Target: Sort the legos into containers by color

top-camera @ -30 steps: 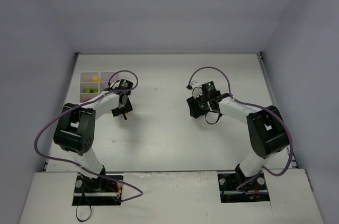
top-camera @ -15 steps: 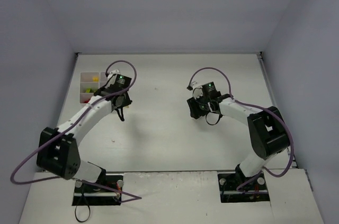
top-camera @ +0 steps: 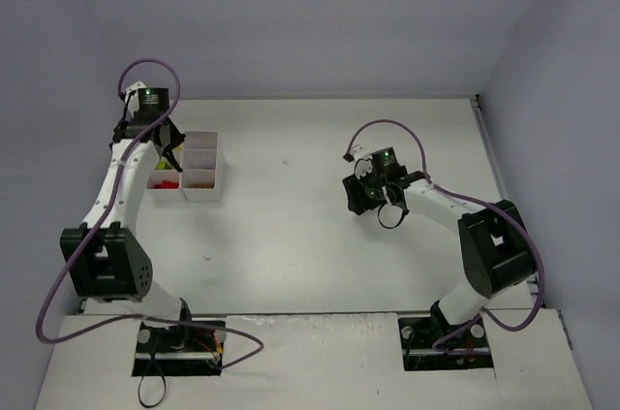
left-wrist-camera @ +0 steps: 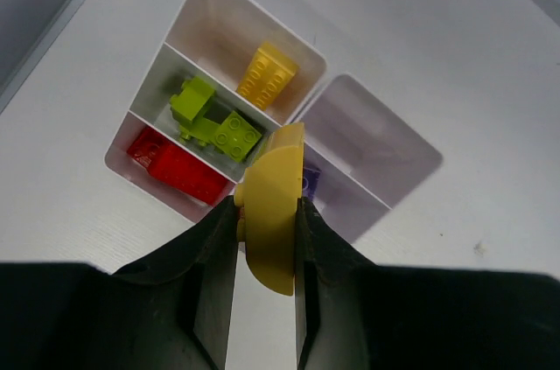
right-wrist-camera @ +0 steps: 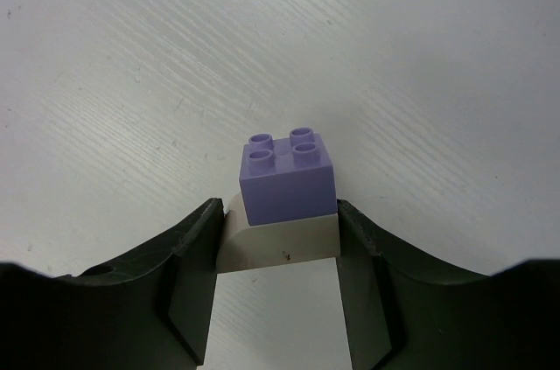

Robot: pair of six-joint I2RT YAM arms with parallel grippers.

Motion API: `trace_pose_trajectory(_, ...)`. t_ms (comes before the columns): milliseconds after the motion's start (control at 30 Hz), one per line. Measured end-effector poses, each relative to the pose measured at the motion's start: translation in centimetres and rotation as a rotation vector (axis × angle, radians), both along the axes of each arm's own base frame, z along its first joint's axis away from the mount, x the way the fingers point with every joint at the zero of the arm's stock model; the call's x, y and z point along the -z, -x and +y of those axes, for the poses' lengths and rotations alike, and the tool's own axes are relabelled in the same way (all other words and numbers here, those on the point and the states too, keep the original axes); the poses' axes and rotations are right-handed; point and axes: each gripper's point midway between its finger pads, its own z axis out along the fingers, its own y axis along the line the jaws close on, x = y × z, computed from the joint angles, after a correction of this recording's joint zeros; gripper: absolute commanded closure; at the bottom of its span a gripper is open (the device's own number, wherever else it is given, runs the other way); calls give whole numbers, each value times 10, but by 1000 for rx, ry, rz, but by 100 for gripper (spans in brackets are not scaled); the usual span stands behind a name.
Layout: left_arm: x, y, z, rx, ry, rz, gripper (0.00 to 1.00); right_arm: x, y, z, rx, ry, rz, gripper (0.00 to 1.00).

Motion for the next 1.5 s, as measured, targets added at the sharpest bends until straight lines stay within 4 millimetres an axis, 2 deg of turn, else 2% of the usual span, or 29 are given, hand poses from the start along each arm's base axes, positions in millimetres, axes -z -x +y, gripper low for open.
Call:
trace_pose_trajectory(267,53,-36,31,-80,49,125,96,-6,0,1,5,-10,-12,90)
trace_pose_trajectory(433,69,-45,46,-129,81,146,91,-3,3,-1,5,-7,-5,89)
trace_pose_trajectory(667,61,-60,52,-167,104,104,88,-3,3,-1,5,-6,-4,89)
trace_pose_trajectory(833,57,-68,54,-185,118,84,82,-3,3,-1,4,-6,-4,89)
trace_pose_trajectory(967,62,-72,56,-198,126,90,68,-3,3,-1,4,-6,-4,89)
trace_pose_trajectory(1100,64,-71,56,-205,132,95,60,-3,3,0,3,-6,-4,88)
trace_pose_trajectory(1367,63,-71,55,-203,135,95,59,-3,6,5,-11,-8,-2,86)
trace_pose_trajectory(1500,47,-67,50,-176,147,63,59,-3,10,12,-30,-9,-2,81)
